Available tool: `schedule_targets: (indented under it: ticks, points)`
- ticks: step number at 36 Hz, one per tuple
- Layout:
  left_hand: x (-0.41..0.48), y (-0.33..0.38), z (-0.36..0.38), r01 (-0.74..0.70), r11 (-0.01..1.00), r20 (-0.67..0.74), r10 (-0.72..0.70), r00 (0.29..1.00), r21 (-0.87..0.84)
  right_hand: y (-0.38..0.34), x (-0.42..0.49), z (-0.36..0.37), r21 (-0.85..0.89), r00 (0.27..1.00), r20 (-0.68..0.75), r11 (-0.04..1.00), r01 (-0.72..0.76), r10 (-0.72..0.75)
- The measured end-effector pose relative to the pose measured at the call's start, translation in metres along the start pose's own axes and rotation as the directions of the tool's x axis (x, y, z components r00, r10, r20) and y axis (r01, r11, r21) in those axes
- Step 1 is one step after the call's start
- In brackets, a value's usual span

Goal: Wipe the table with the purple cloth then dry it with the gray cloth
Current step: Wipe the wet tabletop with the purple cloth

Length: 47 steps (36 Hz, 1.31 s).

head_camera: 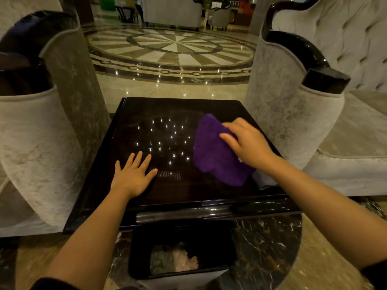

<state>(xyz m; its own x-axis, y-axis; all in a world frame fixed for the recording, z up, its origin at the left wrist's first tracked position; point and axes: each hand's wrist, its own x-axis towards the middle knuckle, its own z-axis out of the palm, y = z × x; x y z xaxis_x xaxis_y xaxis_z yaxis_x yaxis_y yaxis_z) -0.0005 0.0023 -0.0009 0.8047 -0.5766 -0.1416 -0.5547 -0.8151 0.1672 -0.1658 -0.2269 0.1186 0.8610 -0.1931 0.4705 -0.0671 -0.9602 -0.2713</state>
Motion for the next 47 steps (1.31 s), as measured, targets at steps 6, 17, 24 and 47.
schedule_targets:
  ticks: [6,17,24,47]
  points:
    - [0.001,0.000,0.000,0.002,1.000,0.003,-0.002,1.000,-0.002,0.043,0.034,0.010,-0.172,1.000,-0.009,0.985,-0.028,0.027]
    - [0.001,0.000,-0.001,0.008,1.000,0.007,-0.008,1.000,0.000,0.083,0.016,0.083,-0.171,0.789,0.521,0.946,-0.276,0.325]
    - [0.001,0.002,0.000,0.011,1.000,0.000,-0.011,1.000,0.018,0.076,0.004,0.087,-0.142,0.816,0.487,0.950,-0.279,0.312]
    - [0.001,0.000,0.002,0.022,1.000,0.014,-0.022,1.000,0.022,-0.018,-0.055,0.092,0.034,0.883,0.468,0.998,-0.046,0.025]
